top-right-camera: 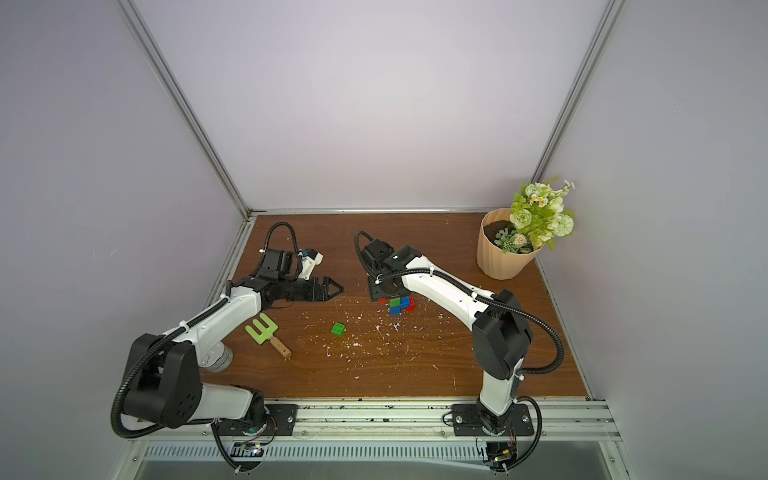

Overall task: Assemble a giraffe with lego
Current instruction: Assemble the lego brick with the lego brick.

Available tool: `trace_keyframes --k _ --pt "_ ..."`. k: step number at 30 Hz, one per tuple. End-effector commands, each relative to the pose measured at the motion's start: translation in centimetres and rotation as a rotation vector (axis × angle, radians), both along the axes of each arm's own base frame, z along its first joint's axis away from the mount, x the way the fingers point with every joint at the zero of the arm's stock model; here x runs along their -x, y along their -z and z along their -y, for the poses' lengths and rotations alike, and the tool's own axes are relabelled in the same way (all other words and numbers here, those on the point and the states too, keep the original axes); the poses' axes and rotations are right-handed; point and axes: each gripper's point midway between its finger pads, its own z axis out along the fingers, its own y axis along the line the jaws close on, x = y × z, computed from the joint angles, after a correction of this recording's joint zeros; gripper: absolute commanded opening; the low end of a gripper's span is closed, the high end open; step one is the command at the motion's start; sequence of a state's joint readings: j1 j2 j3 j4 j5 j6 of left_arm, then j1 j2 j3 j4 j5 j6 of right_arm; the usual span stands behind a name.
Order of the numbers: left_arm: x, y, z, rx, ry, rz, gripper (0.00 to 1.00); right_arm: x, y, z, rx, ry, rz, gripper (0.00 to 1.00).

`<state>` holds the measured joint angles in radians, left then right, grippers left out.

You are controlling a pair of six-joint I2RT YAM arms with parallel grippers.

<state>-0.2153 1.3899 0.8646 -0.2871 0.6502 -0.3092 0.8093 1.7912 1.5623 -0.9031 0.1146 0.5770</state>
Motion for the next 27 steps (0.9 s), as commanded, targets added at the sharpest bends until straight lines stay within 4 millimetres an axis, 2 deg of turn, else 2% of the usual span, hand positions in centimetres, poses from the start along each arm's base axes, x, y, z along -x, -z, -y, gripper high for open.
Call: trace_keyframes --k 1,15,27 --pt "0.4 -0.4 0.2 0.006 0.01 0.012 1.0 0.0 -1.1 0.3 -0.017 0.018 0.022 0.57" --pt "0.3 -0.4 0.3 0.007 0.011 0.013 1.0 0.2 0.4 0.7 0.012 0.016 0.005 0.56" --pt "0.3 -0.4 0.2 0.002 0.008 0.013 1.0 0.8 0.5 1.6 0.028 0.017 -0.002 0.55"
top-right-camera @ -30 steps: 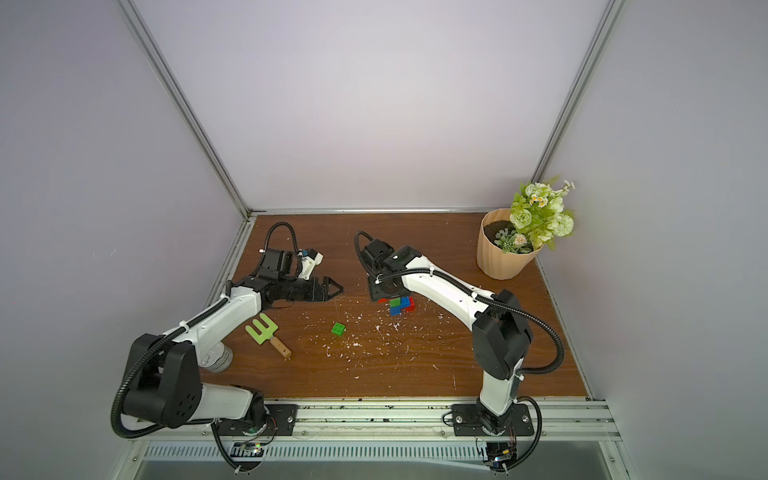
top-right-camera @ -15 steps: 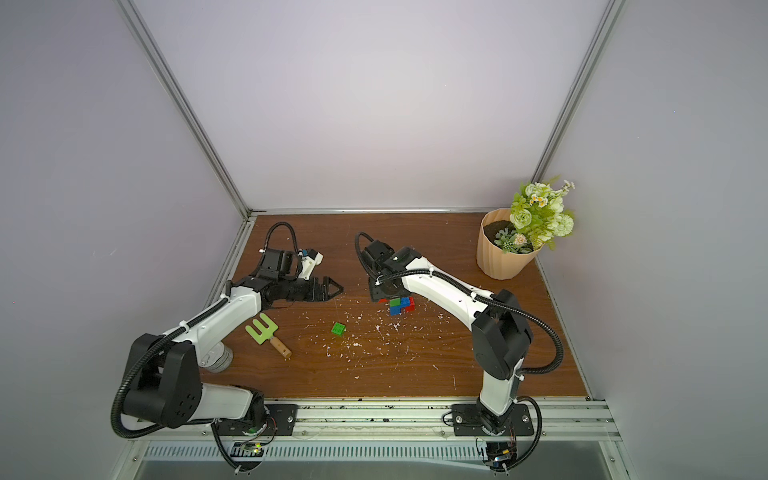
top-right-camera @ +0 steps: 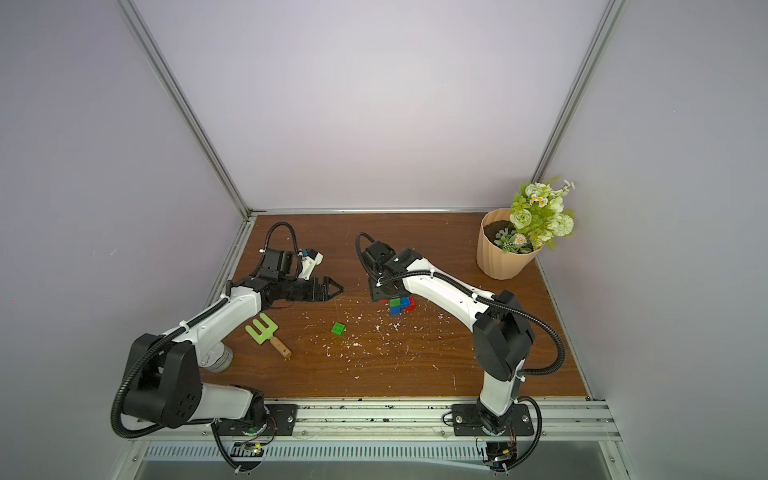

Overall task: Assemble a giraffe with lego
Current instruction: Assemble the lego brick with the lego brick.

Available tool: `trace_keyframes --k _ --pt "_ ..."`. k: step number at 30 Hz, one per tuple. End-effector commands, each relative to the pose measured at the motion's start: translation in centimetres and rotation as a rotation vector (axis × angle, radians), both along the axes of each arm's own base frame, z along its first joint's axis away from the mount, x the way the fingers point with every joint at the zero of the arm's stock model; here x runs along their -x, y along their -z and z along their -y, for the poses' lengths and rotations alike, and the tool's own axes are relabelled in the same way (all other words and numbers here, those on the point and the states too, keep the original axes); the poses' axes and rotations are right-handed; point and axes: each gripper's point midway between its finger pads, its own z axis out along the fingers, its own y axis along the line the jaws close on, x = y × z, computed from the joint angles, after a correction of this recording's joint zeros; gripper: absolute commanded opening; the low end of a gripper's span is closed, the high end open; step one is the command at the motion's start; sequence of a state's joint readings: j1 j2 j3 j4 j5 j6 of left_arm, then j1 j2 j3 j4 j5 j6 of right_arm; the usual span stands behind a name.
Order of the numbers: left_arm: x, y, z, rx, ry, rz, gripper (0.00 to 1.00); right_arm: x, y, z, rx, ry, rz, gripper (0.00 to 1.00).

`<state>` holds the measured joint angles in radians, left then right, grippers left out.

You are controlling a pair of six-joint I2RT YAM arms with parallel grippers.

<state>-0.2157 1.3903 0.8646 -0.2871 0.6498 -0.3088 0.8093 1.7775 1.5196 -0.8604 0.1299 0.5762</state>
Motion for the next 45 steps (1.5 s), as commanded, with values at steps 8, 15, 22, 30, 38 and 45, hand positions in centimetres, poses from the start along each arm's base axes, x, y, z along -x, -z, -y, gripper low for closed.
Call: trace_keyframes --k 8,15,22,30,38,45 --pt "0.2 -0.4 0.2 0.001 0.006 0.016 1.0 1.0 0.0 1.8 0.041 0.012 -0.011 0.55" --pt "0.3 -0.4 0.1 -0.002 0.004 0.015 1.0 0.9 0.2 1.1 0.022 0.0 -0.018 0.54" --pt "0.3 -0.3 0.1 -0.003 0.005 0.013 0.99 1.3 0.7 1.1 0.037 -0.019 -0.045 0.54" --pt "0.2 -0.4 0.2 0.0 0.006 0.015 1.0 1.1 0.7 0.9 0.06 -0.045 -0.055 0.53" --pt "0.3 -0.4 0.1 -0.001 0.006 0.015 1.0 1.1 1.3 0.5 0.067 -0.06 -0.081 0.53" --pt "0.2 -0.4 0.2 0.0 0.008 0.014 1.0 1.1 0.6 0.1 0.037 -0.047 -0.081 0.53"
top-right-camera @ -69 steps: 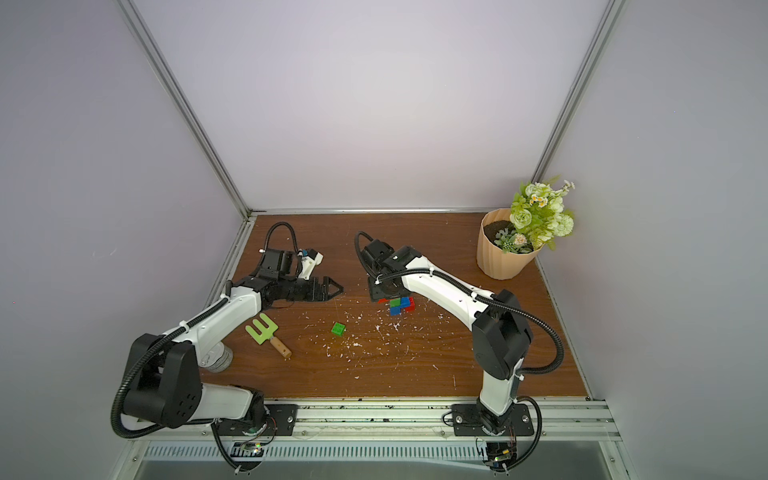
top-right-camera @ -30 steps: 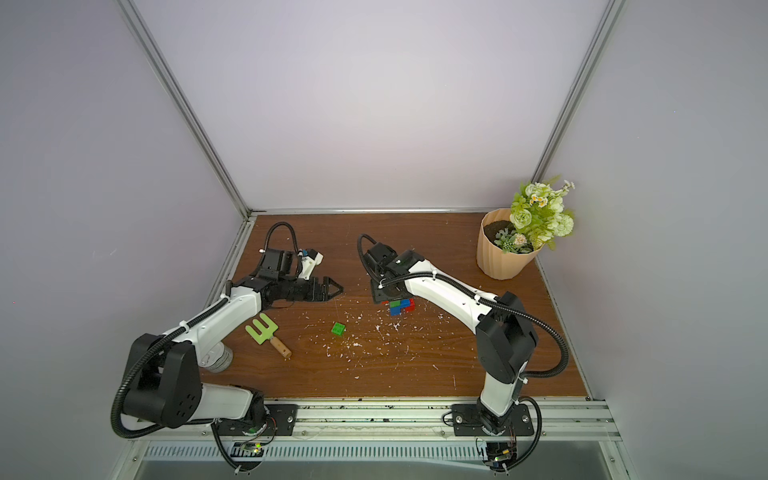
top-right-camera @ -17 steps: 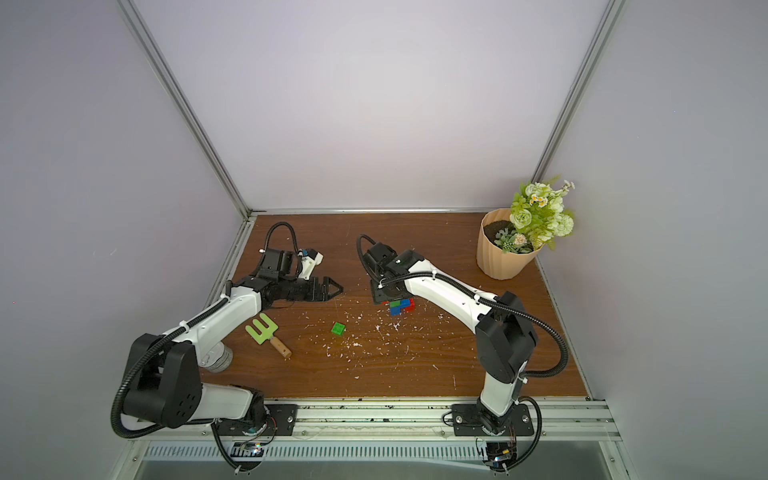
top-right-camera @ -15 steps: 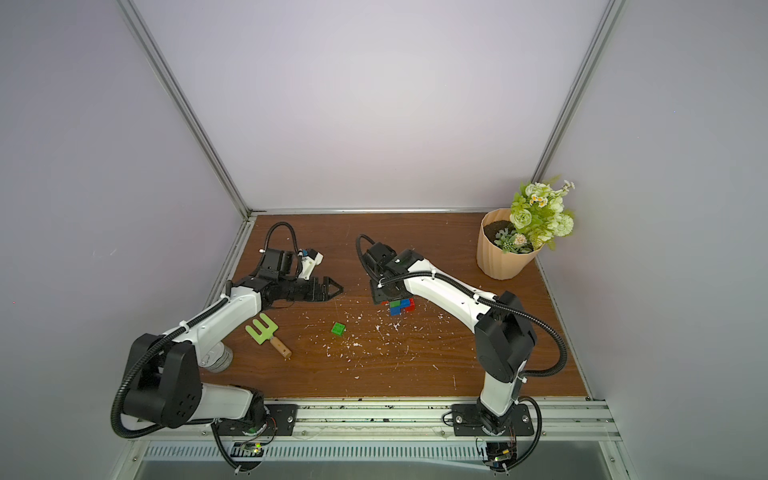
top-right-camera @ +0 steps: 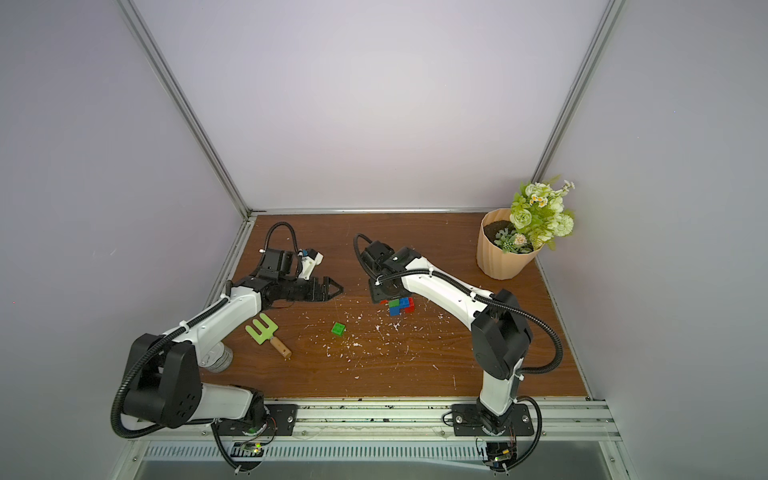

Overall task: Assemble a giraffe with lego
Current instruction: Assemble the lego brick with the lego brick.

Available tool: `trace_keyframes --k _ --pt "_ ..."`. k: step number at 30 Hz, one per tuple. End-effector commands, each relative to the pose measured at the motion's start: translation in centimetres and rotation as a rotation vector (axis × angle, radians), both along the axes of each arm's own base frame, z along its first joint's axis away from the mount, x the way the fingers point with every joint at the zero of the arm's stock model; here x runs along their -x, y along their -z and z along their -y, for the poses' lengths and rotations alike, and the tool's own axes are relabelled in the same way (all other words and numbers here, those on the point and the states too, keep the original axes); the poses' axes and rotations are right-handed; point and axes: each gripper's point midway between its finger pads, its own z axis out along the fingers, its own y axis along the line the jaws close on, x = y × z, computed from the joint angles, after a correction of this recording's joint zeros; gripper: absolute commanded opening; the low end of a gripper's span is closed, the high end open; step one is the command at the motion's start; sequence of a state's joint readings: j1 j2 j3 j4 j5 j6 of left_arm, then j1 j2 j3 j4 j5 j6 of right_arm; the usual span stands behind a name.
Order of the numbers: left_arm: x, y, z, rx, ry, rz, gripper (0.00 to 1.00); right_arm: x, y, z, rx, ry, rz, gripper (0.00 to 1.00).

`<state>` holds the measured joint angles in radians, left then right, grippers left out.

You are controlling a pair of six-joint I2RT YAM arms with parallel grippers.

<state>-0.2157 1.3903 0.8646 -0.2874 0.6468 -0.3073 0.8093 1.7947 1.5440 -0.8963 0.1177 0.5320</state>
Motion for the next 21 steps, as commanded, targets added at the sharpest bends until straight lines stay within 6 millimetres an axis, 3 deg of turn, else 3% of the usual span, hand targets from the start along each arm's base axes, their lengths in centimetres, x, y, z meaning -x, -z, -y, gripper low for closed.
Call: trace_keyframes --k 1,12,21 --pt "0.2 -0.4 0.2 0.003 0.009 0.013 1.0 0.7 0.2 0.2 0.013 0.003 -0.052 0.53" --pt "0.2 -0.7 0.3 0.007 0.01 0.019 1.0 0.0 -2.6 0.0 -0.017 0.033 0.0 0.52" --pt "0.3 -0.7 0.3 0.01 0.011 0.018 0.99 0.5 -0.9 0.3 0.004 0.028 -0.029 0.51"
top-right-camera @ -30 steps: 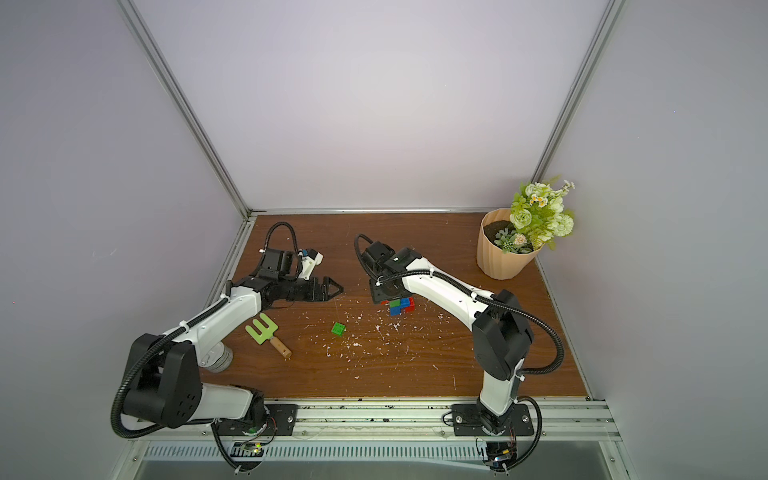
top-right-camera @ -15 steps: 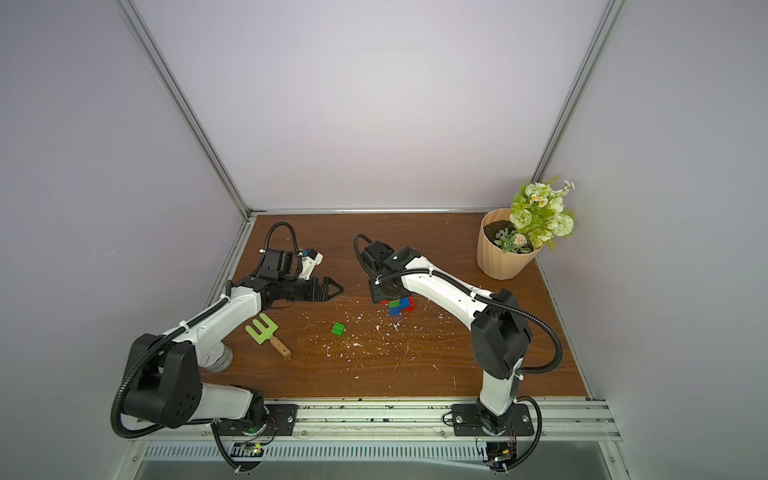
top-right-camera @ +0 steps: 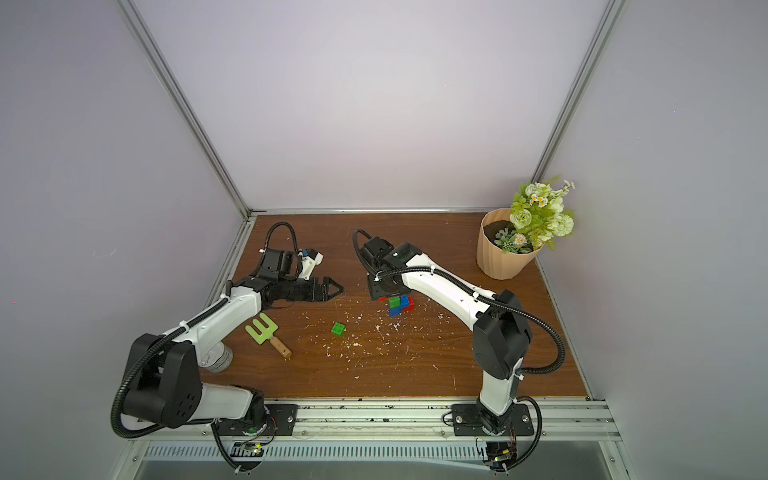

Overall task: Assemble a giraffe with lego
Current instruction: Assemble the lego brick with the lego brick.

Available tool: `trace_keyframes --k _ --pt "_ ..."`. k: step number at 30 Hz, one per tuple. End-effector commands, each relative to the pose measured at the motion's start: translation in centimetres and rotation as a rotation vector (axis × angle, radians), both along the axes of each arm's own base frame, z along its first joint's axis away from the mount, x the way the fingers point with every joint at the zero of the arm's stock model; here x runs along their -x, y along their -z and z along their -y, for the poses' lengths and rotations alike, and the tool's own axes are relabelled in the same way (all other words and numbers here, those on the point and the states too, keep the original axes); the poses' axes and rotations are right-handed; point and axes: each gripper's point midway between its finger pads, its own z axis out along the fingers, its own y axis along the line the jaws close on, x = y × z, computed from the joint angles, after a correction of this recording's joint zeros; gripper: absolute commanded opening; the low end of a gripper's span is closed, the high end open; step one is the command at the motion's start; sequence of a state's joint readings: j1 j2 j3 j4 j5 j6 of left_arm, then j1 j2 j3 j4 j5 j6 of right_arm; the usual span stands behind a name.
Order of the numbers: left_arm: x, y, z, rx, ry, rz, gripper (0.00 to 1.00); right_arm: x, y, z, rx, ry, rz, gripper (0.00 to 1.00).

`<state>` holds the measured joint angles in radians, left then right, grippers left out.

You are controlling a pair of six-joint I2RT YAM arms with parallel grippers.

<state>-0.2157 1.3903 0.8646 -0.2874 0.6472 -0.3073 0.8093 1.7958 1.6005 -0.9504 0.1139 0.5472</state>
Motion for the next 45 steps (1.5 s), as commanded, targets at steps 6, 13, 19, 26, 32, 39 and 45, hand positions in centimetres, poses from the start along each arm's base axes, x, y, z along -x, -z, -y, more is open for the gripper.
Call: trace_keyframes --k 6,13,19,26,32,39,45 --pt "0.3 -0.7 0.3 0.009 0.01 0.02 0.99 0.5 1.2 0.4 0.014 0.016 -0.031 0.51" --pt "0.3 -0.8 0.3 0.009 0.011 0.021 1.0 0.7 1.4 0.1 0.004 0.011 -0.04 0.51" --pt "0.3 -0.8 0.3 0.007 0.009 0.022 1.0 0.9 1.7 0.2 0.012 0.008 -0.045 0.51" --pt "0.3 -0.7 0.2 0.006 0.008 0.023 0.99 1.0 2.5 0.4 0.026 0.005 -0.057 0.5" --pt "0.3 -0.7 0.2 0.005 0.008 0.022 1.0 1.3 3.0 0.4 0.04 -0.013 -0.076 0.5" --pt "0.3 -0.8 0.2 0.007 0.009 0.023 1.0 1.0 2.7 0.4 0.045 -0.014 -0.071 0.5" --pt "0.3 -0.8 0.2 0.007 0.008 0.024 0.99 0.9 2.7 0.0 0.045 -0.027 -0.081 0.5"
